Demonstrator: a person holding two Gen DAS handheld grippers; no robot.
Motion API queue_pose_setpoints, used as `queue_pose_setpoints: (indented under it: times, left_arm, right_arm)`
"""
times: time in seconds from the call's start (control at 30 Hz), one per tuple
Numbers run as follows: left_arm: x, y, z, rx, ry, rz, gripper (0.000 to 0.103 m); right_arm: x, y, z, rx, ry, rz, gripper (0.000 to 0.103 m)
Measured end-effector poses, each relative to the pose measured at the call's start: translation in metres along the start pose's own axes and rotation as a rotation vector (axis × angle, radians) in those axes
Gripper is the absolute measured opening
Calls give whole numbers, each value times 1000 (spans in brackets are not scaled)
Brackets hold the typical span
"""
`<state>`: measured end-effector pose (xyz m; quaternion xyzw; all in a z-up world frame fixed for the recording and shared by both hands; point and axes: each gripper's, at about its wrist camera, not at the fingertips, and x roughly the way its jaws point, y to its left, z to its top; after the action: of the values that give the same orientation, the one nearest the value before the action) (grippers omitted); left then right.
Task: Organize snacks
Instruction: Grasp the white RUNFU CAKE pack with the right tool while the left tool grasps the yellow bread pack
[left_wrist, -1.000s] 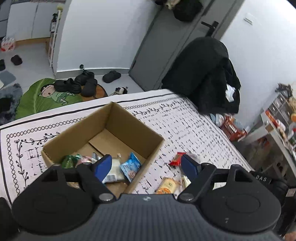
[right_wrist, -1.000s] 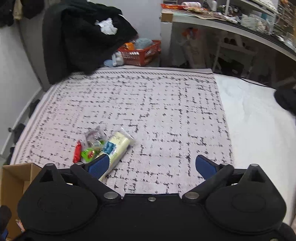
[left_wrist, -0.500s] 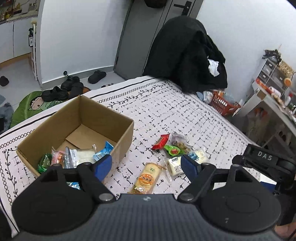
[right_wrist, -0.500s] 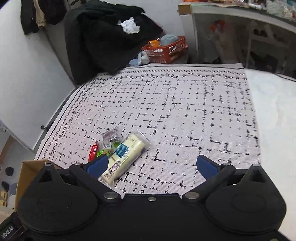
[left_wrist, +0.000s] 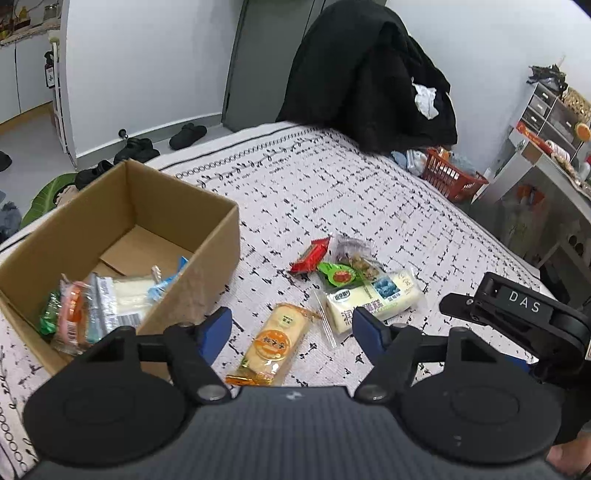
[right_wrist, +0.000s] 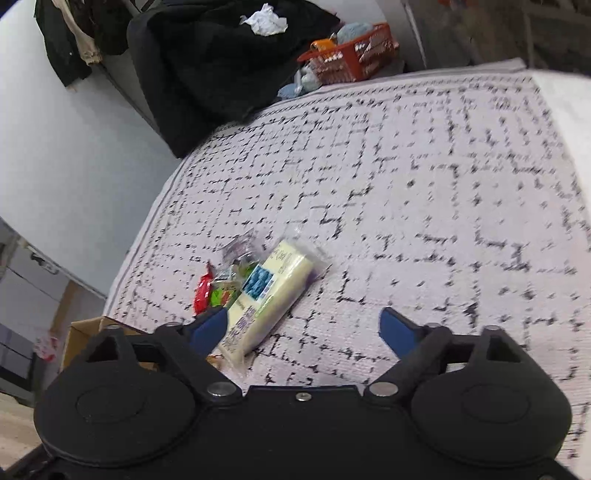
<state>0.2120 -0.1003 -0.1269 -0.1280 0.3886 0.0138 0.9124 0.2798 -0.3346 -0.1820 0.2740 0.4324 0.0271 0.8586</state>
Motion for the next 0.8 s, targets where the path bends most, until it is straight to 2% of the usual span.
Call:
queue_pose_setpoints:
  times: [0.17,0.47,0.8]
  left_arm:
    - [23,-7,-7,2,33,6,61]
    - [57,-8,-13,-13,74,22,57]
    - [89,4,-16,-32,101,95,57]
  right_arm:
    - [15,-3,-3,9,30,73,73]
    - [41,-2,-2,18,69,137,71]
    - [68,9,4,-19,62,131,71]
